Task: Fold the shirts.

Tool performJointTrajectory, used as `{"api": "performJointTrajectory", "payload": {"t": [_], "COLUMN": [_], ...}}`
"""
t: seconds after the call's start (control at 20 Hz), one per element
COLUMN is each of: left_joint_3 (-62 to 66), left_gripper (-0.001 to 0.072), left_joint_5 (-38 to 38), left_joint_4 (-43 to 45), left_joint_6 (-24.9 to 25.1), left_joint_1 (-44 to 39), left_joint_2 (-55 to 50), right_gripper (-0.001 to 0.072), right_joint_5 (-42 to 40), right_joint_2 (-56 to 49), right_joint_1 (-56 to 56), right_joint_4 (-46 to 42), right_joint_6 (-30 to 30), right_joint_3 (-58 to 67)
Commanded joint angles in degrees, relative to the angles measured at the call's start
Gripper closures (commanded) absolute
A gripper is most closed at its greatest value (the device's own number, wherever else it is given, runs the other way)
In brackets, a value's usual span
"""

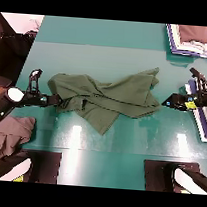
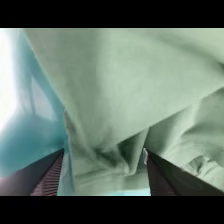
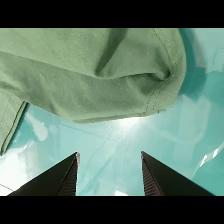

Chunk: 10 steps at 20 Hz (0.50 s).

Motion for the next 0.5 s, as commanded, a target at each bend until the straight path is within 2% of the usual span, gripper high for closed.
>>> {"api": "performJointTrajectory", "payload": {"t": [0.0, 0.1, 0.15, 0.2, 0.25, 0.3, 0.45], "left_joint_3": [-0.57, -0.57, -0.42, -0.13, 0.35, 1.4, 9.03], "left_gripper": [0.0108, 0.011, 0.0223, 0.0486, 0.0633, 0.0679, 0.068], "left_joint_5": [3.67, 4.57, 4.33, 3.76, 3.43, 2.27, -6.36], "left_joint_4": [-4.35, -4.7, -4.66, -4.66, -4.48, -4.2, -0.35], "left_joint_6": [2.69, 2.67, 2.67, 2.64, 2.64, 2.62, 2.64], "left_joint_1": [-2.64, -4.79, -5.18, -5.16, -5.16, -5.16, -4.98], "left_joint_2": [-2.71, -2.91, -2.91, -2.89, -2.89, -2.89, -2.75], "right_gripper": [0.0261, 0.0261, 0.0261, 0.0261, 0.0261, 0.0261, 0.0261], "right_joint_5": [-0.09, 0.11, 0.15, 0.11, 0.13, 0.2, 1.79], "right_joint_2": [0.02, 0.02, 0.02, 0.02, 0.02, 0.02, 0.02], "right_joint_1": [-0.02, -0.02, -0.02, -0.02, -0.02, -0.02, -0.02], "right_joint_4": [0.07, 0.04, 0.04, 0.04, 0.04, 0.04, 0.0], "right_joint_6": [0.04, 0.04, 0.04, 0.04, 0.04, 0.04, 0.02], "right_joint_3": [-0.04, -0.04, -0.04, -0.04, -0.04, -0.04, -0.04]}}
